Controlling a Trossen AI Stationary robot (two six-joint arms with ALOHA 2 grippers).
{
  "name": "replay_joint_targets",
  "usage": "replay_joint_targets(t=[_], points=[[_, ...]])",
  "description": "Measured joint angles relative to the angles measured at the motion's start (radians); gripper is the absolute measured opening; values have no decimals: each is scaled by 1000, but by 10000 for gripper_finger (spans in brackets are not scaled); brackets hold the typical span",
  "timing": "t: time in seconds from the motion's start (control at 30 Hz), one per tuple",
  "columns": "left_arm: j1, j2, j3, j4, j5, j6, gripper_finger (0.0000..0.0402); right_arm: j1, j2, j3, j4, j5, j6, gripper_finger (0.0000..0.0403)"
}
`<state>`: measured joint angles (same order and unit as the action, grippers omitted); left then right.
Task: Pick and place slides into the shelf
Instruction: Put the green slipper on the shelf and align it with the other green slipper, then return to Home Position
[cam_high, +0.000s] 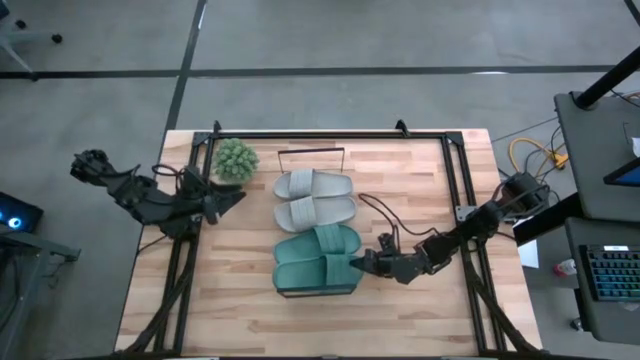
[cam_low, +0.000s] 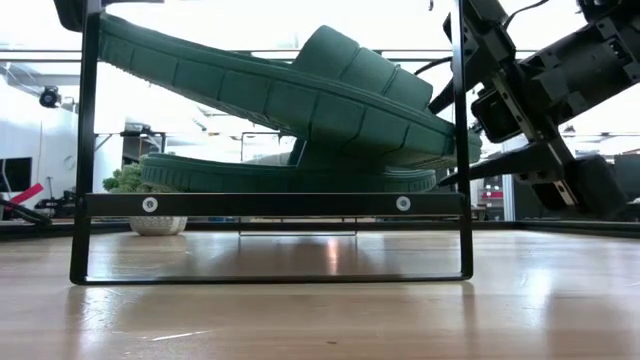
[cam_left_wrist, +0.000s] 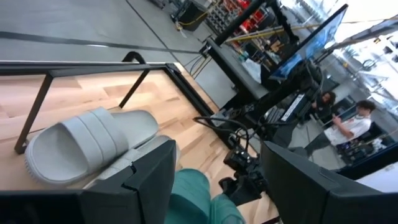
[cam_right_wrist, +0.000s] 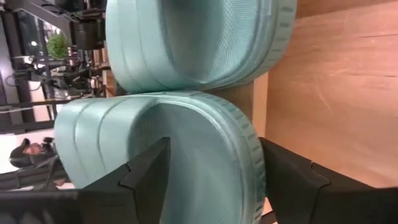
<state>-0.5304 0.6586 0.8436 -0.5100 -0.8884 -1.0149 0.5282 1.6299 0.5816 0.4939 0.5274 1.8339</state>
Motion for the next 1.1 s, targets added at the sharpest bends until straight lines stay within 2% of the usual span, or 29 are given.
replay_joint_targets(t=[0.37, 0.53, 0.73, 0.93, 1.1], points=[[0, -14, 0, 1, 5, 4, 219, 1, -134, -14, -201, -1, -2, 233], [0, -13, 1, 0, 4, 5, 219, 1, -234, -14, -312, 50, -22, 239], [0, -8, 1, -1, 0, 6, 219, -7, -322, -13, -318, 76, -115, 238], [0, -7, 1, 2, -3, 7, 219, -18, -354, 14, -317, 72, -196, 197], [0, -6, 1, 4, -3, 7, 219, -52, -339, 55, -309, 18, -271, 121]])
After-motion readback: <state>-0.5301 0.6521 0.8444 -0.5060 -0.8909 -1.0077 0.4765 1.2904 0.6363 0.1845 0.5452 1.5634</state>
